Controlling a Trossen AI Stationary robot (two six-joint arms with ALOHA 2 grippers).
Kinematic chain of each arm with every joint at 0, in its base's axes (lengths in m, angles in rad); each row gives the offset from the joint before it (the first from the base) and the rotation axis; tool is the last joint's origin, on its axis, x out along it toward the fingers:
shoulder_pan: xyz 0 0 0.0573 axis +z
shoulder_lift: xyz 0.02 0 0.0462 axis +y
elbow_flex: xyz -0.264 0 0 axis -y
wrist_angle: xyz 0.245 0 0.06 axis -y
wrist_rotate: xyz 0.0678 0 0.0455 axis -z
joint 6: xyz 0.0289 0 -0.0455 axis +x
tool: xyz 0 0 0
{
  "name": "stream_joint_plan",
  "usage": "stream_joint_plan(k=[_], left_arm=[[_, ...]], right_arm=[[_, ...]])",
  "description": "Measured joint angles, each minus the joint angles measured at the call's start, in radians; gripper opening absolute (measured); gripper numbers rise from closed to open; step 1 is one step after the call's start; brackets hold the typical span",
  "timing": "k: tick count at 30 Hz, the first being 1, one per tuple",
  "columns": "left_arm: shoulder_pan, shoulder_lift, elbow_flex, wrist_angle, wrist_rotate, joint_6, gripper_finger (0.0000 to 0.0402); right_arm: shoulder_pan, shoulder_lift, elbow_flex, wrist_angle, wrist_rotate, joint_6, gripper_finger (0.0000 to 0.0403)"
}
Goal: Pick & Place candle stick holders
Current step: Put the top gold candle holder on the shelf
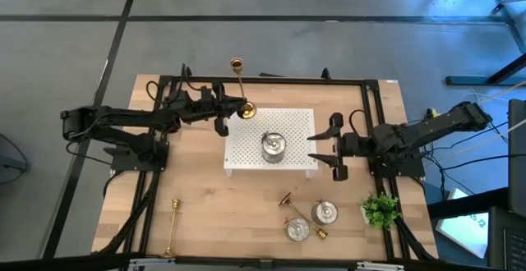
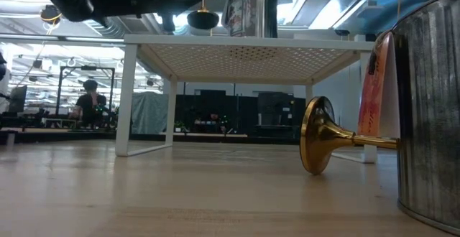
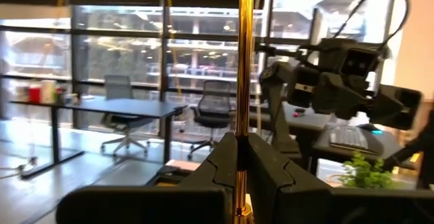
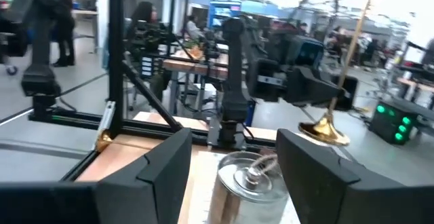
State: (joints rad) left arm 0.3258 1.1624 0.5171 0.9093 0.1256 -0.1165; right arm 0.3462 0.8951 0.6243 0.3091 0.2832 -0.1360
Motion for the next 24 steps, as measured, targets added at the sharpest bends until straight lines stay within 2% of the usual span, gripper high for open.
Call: stream_joint_plan(k=[6, 15, 24], left_arm=[[0.030, 0.123, 0.009, 0.114, 0.064, -0.015, 0.0008], [0.062, 0.333, 0.143, 0.138, 0.185, -0.029, 0.0008], [0.070, 0.509, 0.180, 0.329, 0.181, -0.043, 0.0008]], right_arm=[[0.000, 0.000, 0.000, 0.013, -0.034, -0.010, 0.0217], [0.002, 0.000, 0.000, 0.012, -0.027, 0.017, 0.0217], [0.002, 0.000, 0.000, 0.007, -0.025, 0.023, 0.0217]])
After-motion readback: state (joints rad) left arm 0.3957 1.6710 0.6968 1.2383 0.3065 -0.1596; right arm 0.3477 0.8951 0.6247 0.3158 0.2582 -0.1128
